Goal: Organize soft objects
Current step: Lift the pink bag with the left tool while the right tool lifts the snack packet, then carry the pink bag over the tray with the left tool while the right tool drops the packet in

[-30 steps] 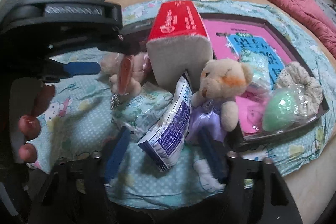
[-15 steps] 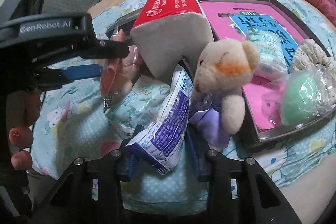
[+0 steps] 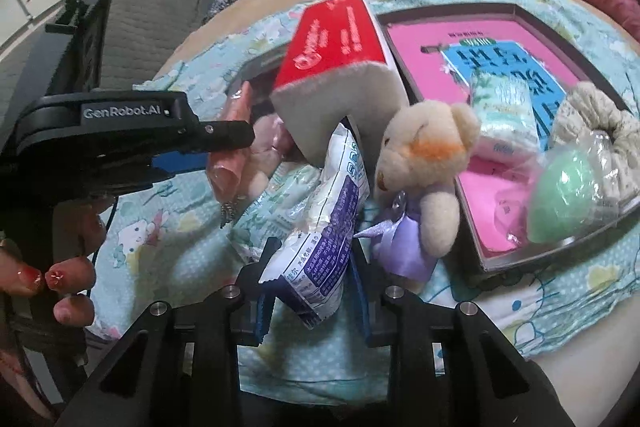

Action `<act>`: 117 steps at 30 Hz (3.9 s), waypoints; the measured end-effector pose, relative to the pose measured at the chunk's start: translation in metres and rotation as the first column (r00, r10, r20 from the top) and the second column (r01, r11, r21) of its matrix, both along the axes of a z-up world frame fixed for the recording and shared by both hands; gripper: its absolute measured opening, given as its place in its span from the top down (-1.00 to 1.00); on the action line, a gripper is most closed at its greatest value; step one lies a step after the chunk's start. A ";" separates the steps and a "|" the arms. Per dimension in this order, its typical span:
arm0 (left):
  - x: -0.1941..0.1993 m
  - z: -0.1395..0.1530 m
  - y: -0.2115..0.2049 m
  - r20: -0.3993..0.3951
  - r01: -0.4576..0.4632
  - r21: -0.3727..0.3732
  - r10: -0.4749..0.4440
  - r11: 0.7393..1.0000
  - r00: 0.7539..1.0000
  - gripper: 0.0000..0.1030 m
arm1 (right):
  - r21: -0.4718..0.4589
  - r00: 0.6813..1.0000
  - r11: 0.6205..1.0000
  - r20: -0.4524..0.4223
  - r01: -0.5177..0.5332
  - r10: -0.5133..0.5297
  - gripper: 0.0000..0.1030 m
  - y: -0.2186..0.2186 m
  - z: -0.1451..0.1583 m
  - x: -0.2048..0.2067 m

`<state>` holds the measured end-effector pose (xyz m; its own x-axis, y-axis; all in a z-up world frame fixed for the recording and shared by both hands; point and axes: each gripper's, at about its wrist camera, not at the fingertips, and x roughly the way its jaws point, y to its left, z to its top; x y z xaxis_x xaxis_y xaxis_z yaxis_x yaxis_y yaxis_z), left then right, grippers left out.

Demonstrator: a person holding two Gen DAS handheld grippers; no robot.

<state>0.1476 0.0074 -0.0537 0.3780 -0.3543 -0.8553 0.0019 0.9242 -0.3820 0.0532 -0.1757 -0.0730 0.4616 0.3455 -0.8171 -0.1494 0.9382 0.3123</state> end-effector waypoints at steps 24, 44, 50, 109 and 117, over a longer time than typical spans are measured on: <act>-0.022 0.036 0.010 0.076 0.030 0.017 -0.031 0.999 0.997 0.30 | 0.019 0.991 1.000 0.135 0.022 -0.024 0.42 -0.017 0.042 -0.011; -0.039 0.051 -0.005 0.096 0.052 0.046 -0.057 0.998 0.994 0.30 | 0.055 0.978 0.995 0.188 0.083 -0.092 0.47 -0.045 0.060 -0.013; -0.049 0.065 -0.017 0.120 0.055 0.047 -0.061 0.997 0.991 0.30 | 0.079 0.964 0.990 0.232 0.115 -0.131 0.47 -0.062 0.076 -0.015; -0.040 0.072 -0.207 0.101 0.318 0.280 -0.357 0.906 0.929 0.30 | 0.135 0.842 0.941 0.420 0.311 -0.339 0.47 -0.210 0.147 -0.039; -0.028 0.043 -0.217 0.024 0.343 0.302 -0.367 0.890 0.930 0.30 | 0.151 0.850 0.938 0.396 0.312 -0.347 0.47 -0.215 0.135 -0.034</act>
